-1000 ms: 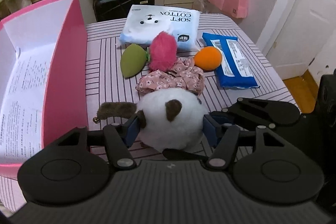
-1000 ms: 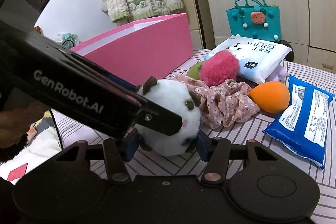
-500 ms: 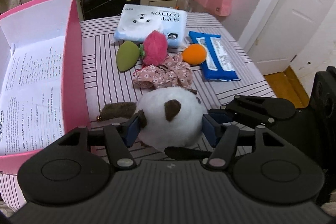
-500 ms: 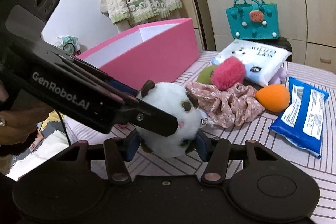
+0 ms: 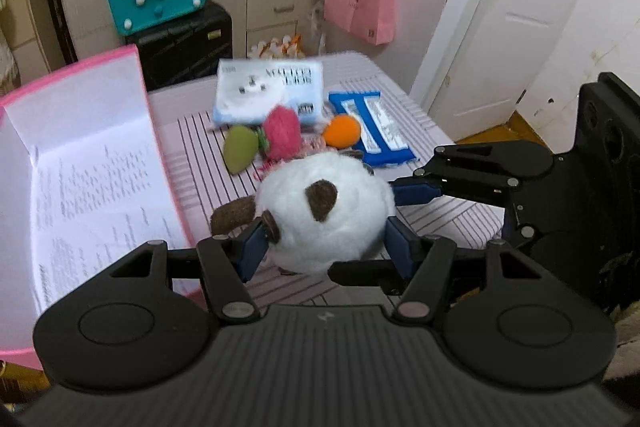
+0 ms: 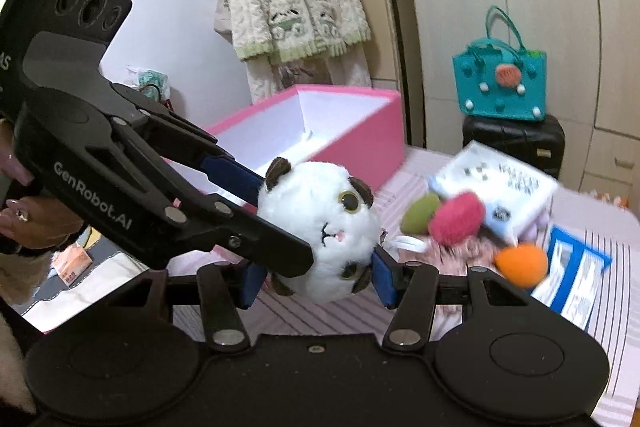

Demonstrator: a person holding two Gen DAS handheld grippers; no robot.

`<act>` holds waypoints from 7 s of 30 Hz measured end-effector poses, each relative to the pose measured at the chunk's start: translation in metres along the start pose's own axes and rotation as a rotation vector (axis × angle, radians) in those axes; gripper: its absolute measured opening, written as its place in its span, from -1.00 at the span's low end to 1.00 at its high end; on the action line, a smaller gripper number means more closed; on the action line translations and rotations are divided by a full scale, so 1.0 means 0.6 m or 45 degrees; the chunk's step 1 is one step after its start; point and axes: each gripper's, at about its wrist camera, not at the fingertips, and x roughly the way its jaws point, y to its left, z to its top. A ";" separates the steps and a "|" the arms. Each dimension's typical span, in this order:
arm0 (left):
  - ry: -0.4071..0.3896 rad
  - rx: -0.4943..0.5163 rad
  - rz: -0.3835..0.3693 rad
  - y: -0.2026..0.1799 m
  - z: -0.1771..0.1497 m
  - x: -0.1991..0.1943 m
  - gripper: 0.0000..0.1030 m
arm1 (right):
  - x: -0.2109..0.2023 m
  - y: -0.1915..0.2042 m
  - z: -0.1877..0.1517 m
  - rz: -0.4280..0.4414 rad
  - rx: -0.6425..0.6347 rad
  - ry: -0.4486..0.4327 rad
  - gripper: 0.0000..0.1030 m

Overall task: Organize soft objects
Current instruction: 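Carry the plush toy with both grippers over the pink shoebox, then lower the plush into the box and open both grippers, then withdraw both grippers from the box back toward the table items, then grasp the pink pompom with the left gripper while right approaches orange sponge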

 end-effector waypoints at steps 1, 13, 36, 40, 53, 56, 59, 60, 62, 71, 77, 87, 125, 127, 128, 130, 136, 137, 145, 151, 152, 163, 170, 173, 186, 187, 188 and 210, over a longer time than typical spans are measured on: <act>-0.016 0.009 0.002 0.003 0.002 -0.011 0.20 | 0.000 0.006 0.008 -0.003 -0.021 -0.006 0.16; -0.250 0.008 0.089 0.079 0.034 -0.115 0.21 | 0.040 0.073 0.126 -0.045 -0.237 -0.120 0.16; 0.062 -0.343 0.324 0.390 0.129 -0.005 0.20 | 0.374 0.051 0.276 0.160 -0.515 0.166 0.15; 0.102 -0.364 0.320 0.418 0.127 0.020 0.18 | 0.405 0.046 0.275 0.167 -0.554 0.209 0.13; 0.143 -0.398 0.299 0.456 0.126 0.087 0.16 | 0.458 0.032 0.266 0.111 -0.668 0.316 0.11; 0.140 -0.407 0.305 0.461 0.126 0.093 0.16 | 0.468 0.028 0.269 0.120 -0.676 0.336 0.11; 0.131 -0.415 0.313 0.461 0.127 0.094 0.16 | 0.471 0.024 0.273 0.134 -0.681 0.344 0.11; 0.128 -0.419 0.314 0.463 0.127 0.094 0.16 | 0.472 0.023 0.274 0.135 -0.689 0.344 0.11; 0.135 -0.423 0.317 0.465 0.130 0.095 0.15 | 0.474 0.024 0.274 0.134 -0.720 0.348 0.11; 0.127 -0.374 0.379 0.452 0.129 0.088 0.14 | 0.474 0.026 0.262 0.116 -0.782 0.370 0.04; 0.147 -0.366 0.390 0.450 0.122 0.096 -0.31 | 0.480 0.031 0.270 0.185 -0.761 0.368 -0.02; 0.142 -0.298 0.502 0.432 0.120 0.110 -0.37 | 0.467 0.024 0.263 0.152 -0.789 0.369 0.01; -0.073 -0.306 0.354 0.241 0.063 -0.110 -0.07 | 0.133 -0.027 0.270 0.101 -0.210 0.250 -0.09; -0.082 -0.279 0.338 0.219 0.062 -0.118 -0.04 | 0.099 -0.029 0.261 0.084 -0.217 0.220 -0.08; -0.092 -0.267 0.332 0.208 0.062 -0.122 -0.02 | 0.085 -0.029 0.257 0.077 -0.218 0.210 -0.08; -0.116 -0.247 0.320 0.187 0.060 -0.130 0.03 | 0.055 -0.032 0.245 0.055 -0.216 0.186 -0.03; -0.184 -0.183 0.275 0.121 0.060 -0.133 0.15 | -0.016 -0.039 0.204 -0.024 -0.203 0.157 0.08; -0.189 -0.173 0.272 0.111 0.060 -0.132 0.17 | -0.026 -0.042 0.198 -0.034 -0.203 0.156 0.09; -0.242 -0.081 0.211 0.027 0.056 -0.097 0.23 | -0.076 -0.079 0.142 -0.110 -0.152 0.143 0.17; -0.261 -0.056 0.148 -0.021 0.058 -0.052 0.23 | -0.088 -0.112 0.104 -0.159 -0.120 0.133 0.22; -0.266 -0.046 0.142 -0.030 0.059 -0.044 0.23 | -0.089 -0.117 0.099 -0.162 -0.114 0.134 0.22; -0.272 -0.084 0.151 -0.065 0.080 0.057 0.23 | -0.063 -0.181 0.045 -0.152 -0.075 0.128 0.31; -0.274 -0.075 0.318 -0.055 0.101 0.130 0.20 | -0.012 -0.225 -0.003 -0.188 -0.012 0.076 0.51; -0.220 -0.085 0.334 -0.047 0.103 0.162 0.20 | 0.009 -0.237 -0.020 -0.222 -0.007 0.041 0.51; -0.162 -0.124 0.412 -0.030 0.092 0.234 0.18 | 0.071 -0.243 -0.056 -0.316 -0.058 -0.032 0.53; -0.161 -0.116 0.429 -0.031 0.091 0.239 0.16 | 0.073 -0.242 -0.057 -0.329 -0.051 -0.037 0.53; -0.154 -0.113 0.442 -0.030 0.091 0.245 0.10 | 0.076 -0.242 -0.057 -0.343 -0.048 -0.036 0.53; -0.123 -0.270 0.385 0.007 0.078 0.277 -0.20 | 0.100 -0.227 -0.061 -0.387 -0.069 0.006 0.04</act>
